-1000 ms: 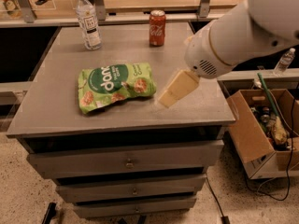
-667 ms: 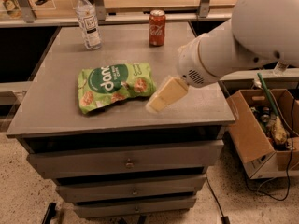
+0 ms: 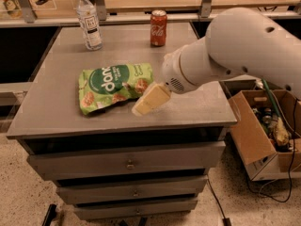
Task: Move green rice chip bag near blue plastic bottle
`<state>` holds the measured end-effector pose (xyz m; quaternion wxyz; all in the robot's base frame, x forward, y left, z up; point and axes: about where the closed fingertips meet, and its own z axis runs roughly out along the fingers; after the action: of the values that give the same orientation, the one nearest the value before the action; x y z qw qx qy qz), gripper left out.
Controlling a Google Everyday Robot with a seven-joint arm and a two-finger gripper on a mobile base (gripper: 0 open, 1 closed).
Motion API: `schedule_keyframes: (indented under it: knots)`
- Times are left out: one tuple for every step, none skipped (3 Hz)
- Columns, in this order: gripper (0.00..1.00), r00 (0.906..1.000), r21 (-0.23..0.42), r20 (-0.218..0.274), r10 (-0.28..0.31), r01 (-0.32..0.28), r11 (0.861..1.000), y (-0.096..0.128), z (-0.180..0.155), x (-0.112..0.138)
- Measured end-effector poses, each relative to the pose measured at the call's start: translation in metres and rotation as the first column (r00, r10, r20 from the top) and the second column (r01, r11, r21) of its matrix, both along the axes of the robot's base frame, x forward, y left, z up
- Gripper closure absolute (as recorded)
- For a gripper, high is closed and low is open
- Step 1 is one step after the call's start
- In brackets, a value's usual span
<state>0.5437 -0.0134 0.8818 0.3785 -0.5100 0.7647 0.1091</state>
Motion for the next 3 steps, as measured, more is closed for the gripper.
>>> schedule_keyframes:
  knots:
    - [0.0,0.9994,0.002,0.0,0.033,-0.033,0.999,0.015,-0.012,0.014]
    - [0.0,0.9976,-0.003,-0.003,0.069,-0.069,0.998,0.028,-0.021,0.029]
    - [0.0,0.9955,-0.006,-0.013,0.094,-0.094,0.996,0.039,-0.03,0.034]
